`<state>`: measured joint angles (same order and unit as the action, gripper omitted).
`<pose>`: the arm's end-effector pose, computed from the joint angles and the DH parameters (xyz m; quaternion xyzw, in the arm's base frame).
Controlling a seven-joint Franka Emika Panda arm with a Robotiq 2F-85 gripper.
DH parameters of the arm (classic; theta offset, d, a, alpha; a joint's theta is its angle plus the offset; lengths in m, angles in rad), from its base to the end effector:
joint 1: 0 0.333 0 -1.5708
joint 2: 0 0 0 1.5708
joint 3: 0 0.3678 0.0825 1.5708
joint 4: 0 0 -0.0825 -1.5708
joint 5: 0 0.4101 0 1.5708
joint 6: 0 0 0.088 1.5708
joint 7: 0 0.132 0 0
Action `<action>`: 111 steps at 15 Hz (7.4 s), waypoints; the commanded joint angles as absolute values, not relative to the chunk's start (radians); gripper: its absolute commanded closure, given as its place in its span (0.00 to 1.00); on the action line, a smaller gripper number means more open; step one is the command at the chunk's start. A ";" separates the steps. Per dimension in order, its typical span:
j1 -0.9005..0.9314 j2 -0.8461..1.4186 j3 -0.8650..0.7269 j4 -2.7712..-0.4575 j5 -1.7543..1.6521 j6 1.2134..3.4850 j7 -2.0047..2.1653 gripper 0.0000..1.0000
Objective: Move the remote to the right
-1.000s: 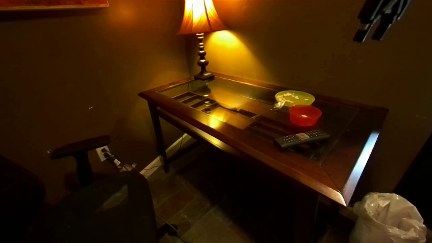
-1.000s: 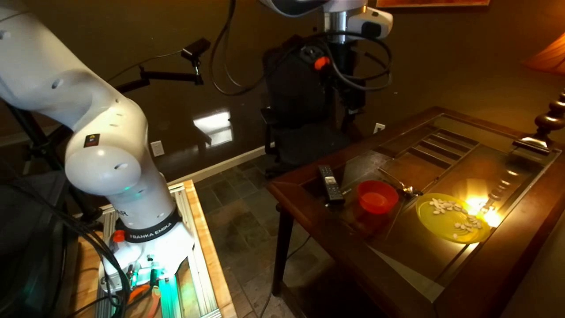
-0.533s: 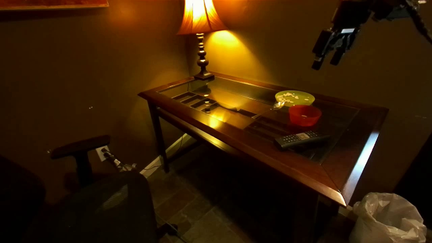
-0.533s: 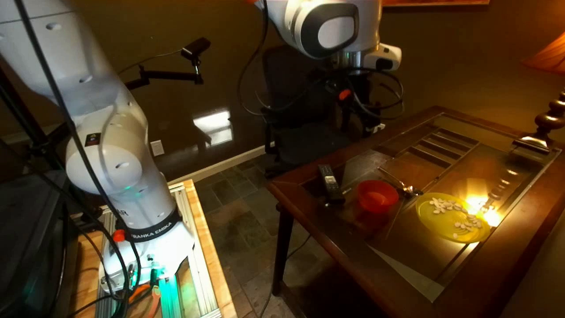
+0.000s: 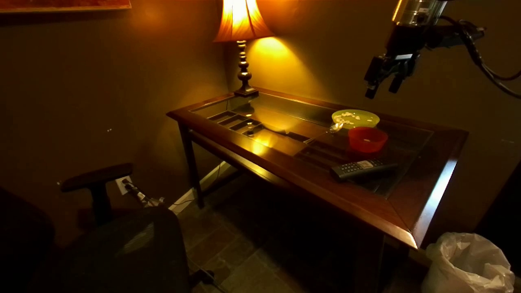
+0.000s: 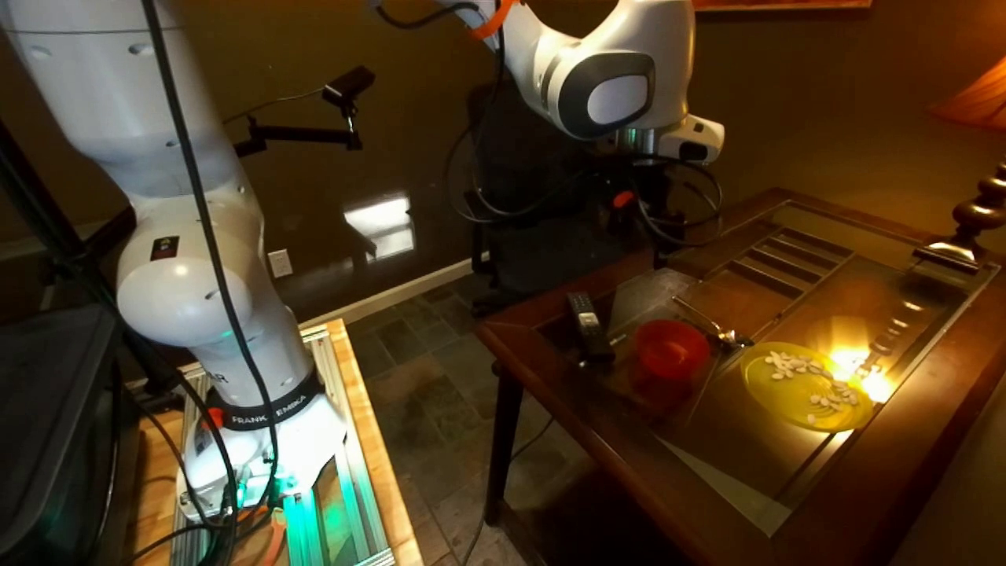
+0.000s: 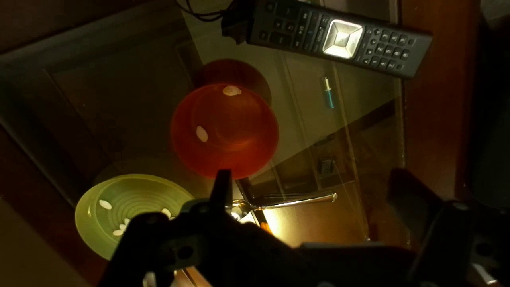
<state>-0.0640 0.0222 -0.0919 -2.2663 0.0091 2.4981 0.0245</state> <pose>0.5605 -0.0879 0.3806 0.9902 -0.0928 0.1046 0.0048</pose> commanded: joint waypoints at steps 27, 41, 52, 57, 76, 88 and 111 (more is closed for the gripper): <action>-0.034 0.064 -0.010 -2.384 -0.085 2.419 -0.586 0.00; -0.003 0.306 0.036 -2.268 -0.305 2.532 -0.680 0.00; 0.017 0.435 0.021 -2.208 -0.419 2.650 -0.653 0.00; 0.020 0.458 0.017 -2.188 -0.455 2.643 -0.651 0.41; -0.109 0.242 0.064 -2.045 0.026 2.103 -0.771 0.71; -0.111 0.300 0.019 -1.967 0.030 2.104 -0.729 0.71; -0.217 0.671 -0.155 -1.617 -0.075 2.131 -0.194 0.71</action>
